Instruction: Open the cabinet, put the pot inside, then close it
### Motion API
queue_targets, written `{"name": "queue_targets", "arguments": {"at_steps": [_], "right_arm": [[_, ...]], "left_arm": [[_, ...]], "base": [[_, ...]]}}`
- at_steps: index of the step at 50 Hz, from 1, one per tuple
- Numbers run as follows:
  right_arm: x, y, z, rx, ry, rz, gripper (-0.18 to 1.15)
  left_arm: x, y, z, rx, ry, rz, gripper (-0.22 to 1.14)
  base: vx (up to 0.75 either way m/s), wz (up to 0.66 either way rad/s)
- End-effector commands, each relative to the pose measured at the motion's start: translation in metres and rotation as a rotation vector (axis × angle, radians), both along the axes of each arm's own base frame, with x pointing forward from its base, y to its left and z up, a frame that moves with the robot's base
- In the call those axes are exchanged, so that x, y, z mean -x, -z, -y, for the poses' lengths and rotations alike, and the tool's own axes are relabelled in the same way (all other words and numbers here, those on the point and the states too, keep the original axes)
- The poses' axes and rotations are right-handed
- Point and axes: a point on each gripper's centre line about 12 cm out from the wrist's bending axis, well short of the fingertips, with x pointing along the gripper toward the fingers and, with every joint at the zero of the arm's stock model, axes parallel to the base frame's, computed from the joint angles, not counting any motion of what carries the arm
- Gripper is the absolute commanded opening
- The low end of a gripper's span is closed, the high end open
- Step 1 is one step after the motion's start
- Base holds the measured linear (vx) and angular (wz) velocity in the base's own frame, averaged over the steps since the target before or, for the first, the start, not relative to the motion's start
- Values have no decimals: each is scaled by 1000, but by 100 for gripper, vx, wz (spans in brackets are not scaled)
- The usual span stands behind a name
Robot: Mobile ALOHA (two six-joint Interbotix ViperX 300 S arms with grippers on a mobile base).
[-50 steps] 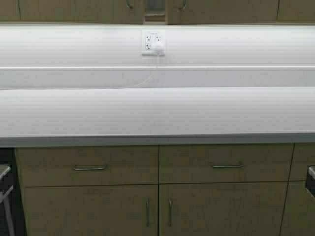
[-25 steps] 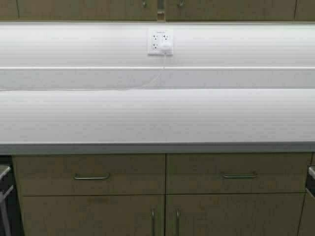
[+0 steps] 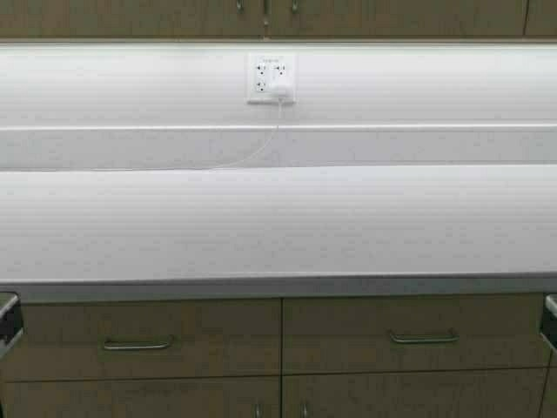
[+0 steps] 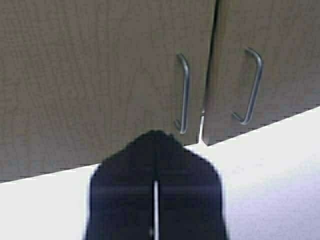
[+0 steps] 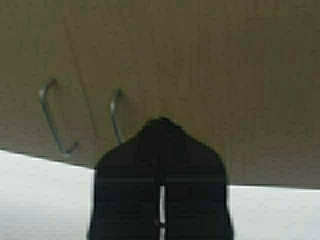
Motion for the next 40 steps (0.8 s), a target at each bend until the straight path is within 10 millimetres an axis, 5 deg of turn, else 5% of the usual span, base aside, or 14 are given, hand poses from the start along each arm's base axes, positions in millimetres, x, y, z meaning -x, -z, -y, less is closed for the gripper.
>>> {"name": "queue_targets", "arguments": {"at_steps": [1, 24, 40], "right_arm": [[-4, -18, -9, 17, 9, -21, 7], [90, 24, 20, 55, -31, -102, 7], [102, 29, 25, 54, -32, -106, 7]], "left_arm": [[14, -5, -5, 19, -9, 41, 3], [29, 15, -5, 32, 1, -8, 3], [34, 17, -7, 31, 1, -8, 3]], "base": [[16, 3], [13, 2], [5, 1]]}}
